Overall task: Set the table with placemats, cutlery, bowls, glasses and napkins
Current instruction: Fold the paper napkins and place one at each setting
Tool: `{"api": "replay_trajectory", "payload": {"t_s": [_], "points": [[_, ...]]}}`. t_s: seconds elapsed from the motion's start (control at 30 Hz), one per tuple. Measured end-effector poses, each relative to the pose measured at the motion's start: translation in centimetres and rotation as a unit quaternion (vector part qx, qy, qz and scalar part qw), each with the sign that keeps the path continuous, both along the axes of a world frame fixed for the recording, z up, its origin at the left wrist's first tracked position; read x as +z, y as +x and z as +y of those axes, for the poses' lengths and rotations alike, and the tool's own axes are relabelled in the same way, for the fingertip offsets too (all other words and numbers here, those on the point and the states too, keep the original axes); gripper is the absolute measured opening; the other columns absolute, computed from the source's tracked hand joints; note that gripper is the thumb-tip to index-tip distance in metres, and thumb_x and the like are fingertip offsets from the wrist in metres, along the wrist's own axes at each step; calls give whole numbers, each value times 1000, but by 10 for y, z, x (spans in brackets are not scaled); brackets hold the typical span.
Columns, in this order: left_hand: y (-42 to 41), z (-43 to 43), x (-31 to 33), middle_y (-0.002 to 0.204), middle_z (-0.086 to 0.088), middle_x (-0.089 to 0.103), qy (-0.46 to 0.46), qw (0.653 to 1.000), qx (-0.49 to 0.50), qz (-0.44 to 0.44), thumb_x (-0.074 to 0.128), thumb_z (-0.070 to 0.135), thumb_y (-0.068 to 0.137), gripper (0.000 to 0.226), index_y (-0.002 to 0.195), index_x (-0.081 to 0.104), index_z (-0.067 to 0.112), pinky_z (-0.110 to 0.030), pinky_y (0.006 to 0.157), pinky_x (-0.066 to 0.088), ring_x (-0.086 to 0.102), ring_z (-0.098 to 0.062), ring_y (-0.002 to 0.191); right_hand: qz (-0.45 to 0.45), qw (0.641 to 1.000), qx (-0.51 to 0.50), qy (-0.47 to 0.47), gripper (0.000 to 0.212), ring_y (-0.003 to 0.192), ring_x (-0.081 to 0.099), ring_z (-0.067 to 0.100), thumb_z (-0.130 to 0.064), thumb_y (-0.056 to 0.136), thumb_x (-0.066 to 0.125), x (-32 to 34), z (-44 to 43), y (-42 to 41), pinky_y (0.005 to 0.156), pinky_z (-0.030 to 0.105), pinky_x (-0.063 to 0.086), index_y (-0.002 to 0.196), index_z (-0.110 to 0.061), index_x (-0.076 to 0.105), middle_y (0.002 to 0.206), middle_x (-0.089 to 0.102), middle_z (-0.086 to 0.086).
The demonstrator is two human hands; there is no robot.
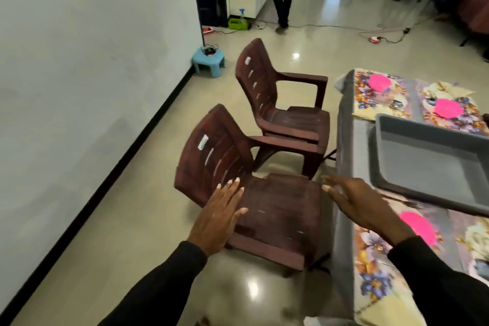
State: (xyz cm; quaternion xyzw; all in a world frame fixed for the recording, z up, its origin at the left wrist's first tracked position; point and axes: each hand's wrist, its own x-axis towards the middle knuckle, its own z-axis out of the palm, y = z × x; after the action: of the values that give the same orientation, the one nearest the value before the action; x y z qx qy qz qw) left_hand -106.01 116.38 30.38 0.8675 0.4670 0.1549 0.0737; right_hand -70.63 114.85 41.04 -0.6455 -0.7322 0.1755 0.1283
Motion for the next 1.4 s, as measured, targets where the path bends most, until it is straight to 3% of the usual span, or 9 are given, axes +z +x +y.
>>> {"api": "replay_trajectory", "payload": {"t_s": [0.37,0.5,0.63,0.73,0.83,1.0,1.27,1.33,1.4], "points": [[-180,96,20,157,-10,47,-3,1000,3,20,31,41,110,54,147,53,8,-43,125,29,42,-25,147,74,995,-16,-65,36,95,68,17,-44,105,41,-50,83,-249,82,45,57,116,-19,64,108,71,2],[-198,171,11,151,-11,54,26,997,-56,51,33,38,109,51,142,56,8,-47,118,40,49,-26,142,110,991,-41,-62,35,90,66,12,-43,107,37,-78,118,-298,80,35,56,114,-20,63,105,70,0],[-196,265,-9,152,-12,53,27,987,-133,84,27,39,111,54,144,56,8,-48,118,40,49,-27,143,180,974,-97,-95,39,99,63,1,-45,106,36,-106,155,-333,80,10,47,127,-22,60,118,68,-5],[-183,327,-28,159,-12,44,17,973,-217,78,28,36,112,52,150,50,7,-45,124,30,39,-28,149,254,946,-158,-125,44,104,63,0,-56,104,31,-124,181,-356,91,20,52,128,-29,56,120,66,-9],[-163,372,-43,161,-14,40,55,942,-322,75,43,28,109,47,149,50,5,-46,124,27,33,-28,152,272,925,-230,-135,45,110,61,1,-60,103,31,-140,208,-370,101,31,51,133,-33,53,124,64,-11],[-136,426,-59,166,-14,30,48,896,-426,116,28,38,113,54,153,45,5,-52,123,29,21,-29,157,230,900,-335,-159,64,117,58,6,-78,94,15,-161,240,-386,104,37,49,138,-40,43,132,58,-11],[-121,496,-88,171,-10,17,38,797,-584,150,27,52,111,64,159,33,10,-48,122,23,12,-25,159,136,820,-492,-260,117,146,35,25,-84,68,-20,-163,259,-450,119,43,29,158,-23,23,161,33,5],[-121,508,-90,172,-10,14,40,771,-621,135,30,54,110,67,161,28,10,-47,123,20,12,-25,159,120,781,-557,-256,108,142,41,27,-82,77,-12,-164,271,-475,117,48,32,155,-21,33,157,40,5],[-117,522,-89,172,-10,13,30,749,-650,125,33,55,109,70,162,25,10,-46,124,18,11,-26,159,68,750,-616,-231,89,119,63,25,-76,93,3,-164,285,-496,100,48,49,137,-22,57,135,64,4]]}}
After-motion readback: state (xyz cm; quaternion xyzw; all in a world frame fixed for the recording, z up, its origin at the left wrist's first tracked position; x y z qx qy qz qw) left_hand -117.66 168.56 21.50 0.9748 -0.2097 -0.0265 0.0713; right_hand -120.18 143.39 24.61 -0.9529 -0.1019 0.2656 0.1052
